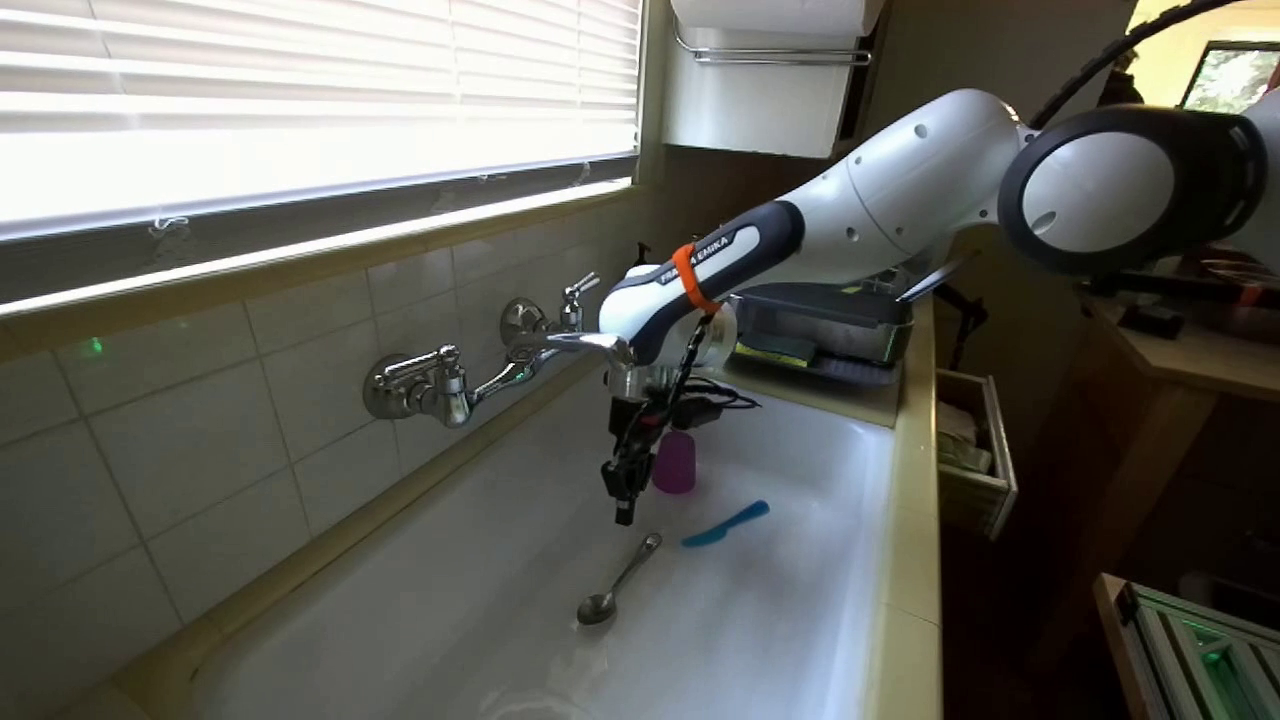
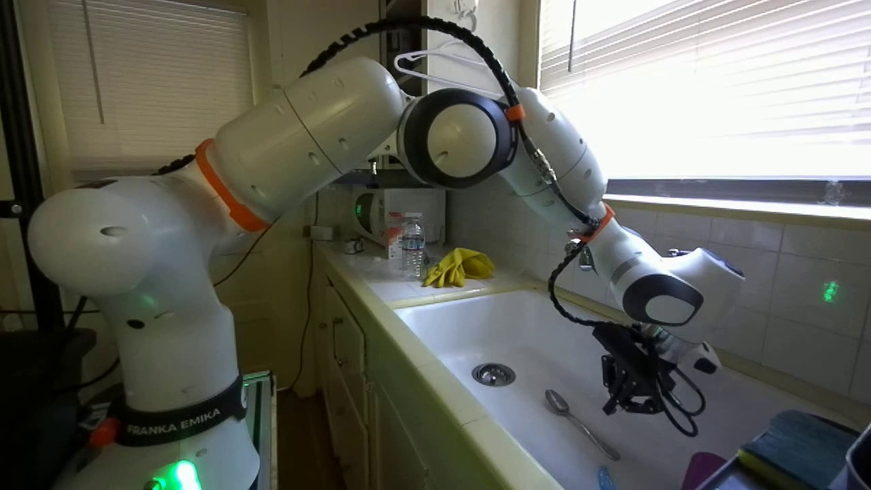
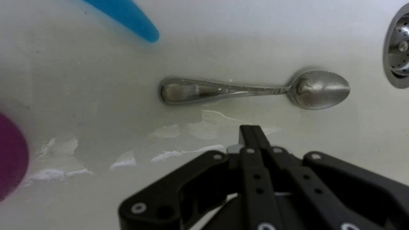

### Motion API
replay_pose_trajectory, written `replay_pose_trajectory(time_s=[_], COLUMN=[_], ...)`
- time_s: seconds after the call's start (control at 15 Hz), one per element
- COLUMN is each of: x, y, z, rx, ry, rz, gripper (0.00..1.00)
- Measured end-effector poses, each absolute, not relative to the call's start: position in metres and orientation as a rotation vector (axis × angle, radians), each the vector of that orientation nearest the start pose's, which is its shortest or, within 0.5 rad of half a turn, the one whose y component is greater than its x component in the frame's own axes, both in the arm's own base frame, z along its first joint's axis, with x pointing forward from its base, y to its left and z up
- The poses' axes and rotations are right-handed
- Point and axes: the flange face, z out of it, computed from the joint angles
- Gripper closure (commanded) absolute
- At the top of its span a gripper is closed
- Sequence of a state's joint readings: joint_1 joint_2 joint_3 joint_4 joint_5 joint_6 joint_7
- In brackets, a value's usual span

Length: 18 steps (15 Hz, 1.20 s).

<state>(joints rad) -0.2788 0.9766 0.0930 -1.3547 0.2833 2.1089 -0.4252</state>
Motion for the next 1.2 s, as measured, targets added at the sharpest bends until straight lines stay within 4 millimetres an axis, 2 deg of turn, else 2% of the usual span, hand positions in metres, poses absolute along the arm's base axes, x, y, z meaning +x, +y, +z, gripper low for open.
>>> replay_pose_trajectory(time_s=[0.27, 0.33, 0.4, 0.53, 1.07, 1.2], x=[0.686, 0.683, 0.681, 0.676, 0.650, 0.638], y=[-0.132, -0.133, -0.135, -0.139, -0.150, -0.162], z=[0.139, 0.146, 0.153, 0.170, 0.247, 0.263], rx=[-2.801, -2.807, -2.816, -2.840, -2.993, -3.020], ry=[0.026, 0.048, 0.070, 0.120, 0.374, 0.522], rz=[0.183, 0.185, 0.181, 0.157, -0.018, -0.017], gripper=[1.00, 0.74, 0.72, 0.60, 0.01, 0.00])
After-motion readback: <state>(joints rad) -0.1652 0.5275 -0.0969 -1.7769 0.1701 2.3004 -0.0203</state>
